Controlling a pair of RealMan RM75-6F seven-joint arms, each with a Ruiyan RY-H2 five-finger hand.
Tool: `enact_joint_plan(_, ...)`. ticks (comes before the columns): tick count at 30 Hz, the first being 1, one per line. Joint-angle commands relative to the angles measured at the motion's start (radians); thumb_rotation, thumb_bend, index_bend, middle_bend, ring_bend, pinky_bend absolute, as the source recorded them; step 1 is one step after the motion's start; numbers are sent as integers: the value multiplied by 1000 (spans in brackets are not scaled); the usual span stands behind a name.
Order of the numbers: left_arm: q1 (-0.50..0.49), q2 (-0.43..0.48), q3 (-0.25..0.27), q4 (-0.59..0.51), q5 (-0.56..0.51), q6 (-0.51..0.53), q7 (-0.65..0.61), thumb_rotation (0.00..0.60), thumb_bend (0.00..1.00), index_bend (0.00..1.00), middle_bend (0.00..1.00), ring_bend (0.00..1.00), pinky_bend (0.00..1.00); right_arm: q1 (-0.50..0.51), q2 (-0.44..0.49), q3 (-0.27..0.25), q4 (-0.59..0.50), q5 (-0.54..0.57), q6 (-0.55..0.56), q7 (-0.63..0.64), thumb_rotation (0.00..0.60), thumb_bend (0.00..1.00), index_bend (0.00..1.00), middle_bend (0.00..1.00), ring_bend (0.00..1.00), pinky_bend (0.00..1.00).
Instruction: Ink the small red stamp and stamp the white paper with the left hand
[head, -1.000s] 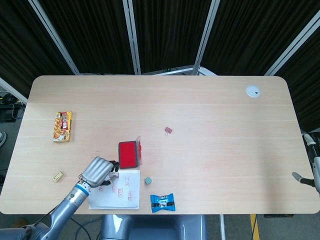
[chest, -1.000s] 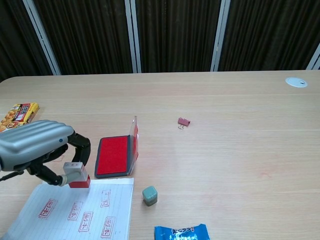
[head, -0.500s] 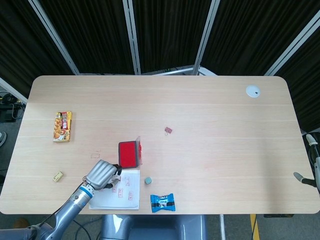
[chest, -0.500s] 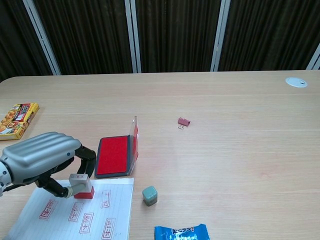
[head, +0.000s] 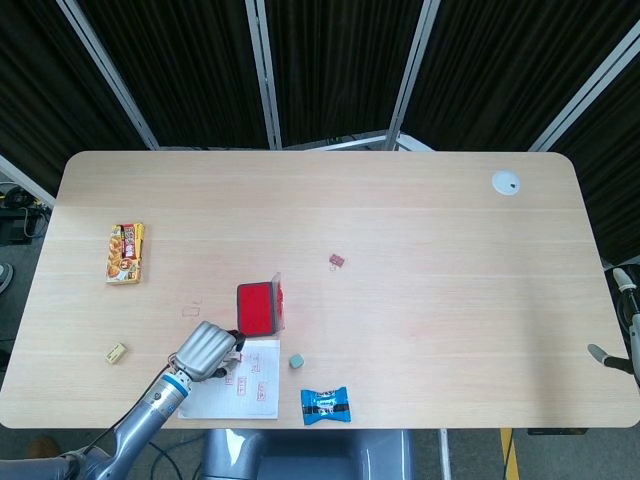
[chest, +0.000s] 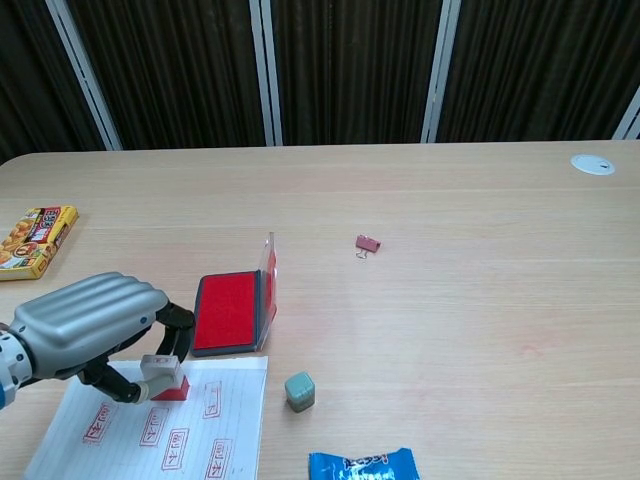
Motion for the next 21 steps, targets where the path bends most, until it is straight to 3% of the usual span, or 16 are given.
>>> enact_joint_plan(1, 3, -5, 0, 9, 0, -3, -4, 600, 422, 601, 569, 826, 873, 0, 0, 0, 0, 0, 0, 0, 600, 0, 0, 0, 0, 0)
enact_joint_plan(21, 9, -8, -9, 22, 9, -13, -13, 600, 422, 601, 568, 825, 874, 1, -1, 0, 4, 4, -4, -1, 600, 0, 0, 0, 0, 0)
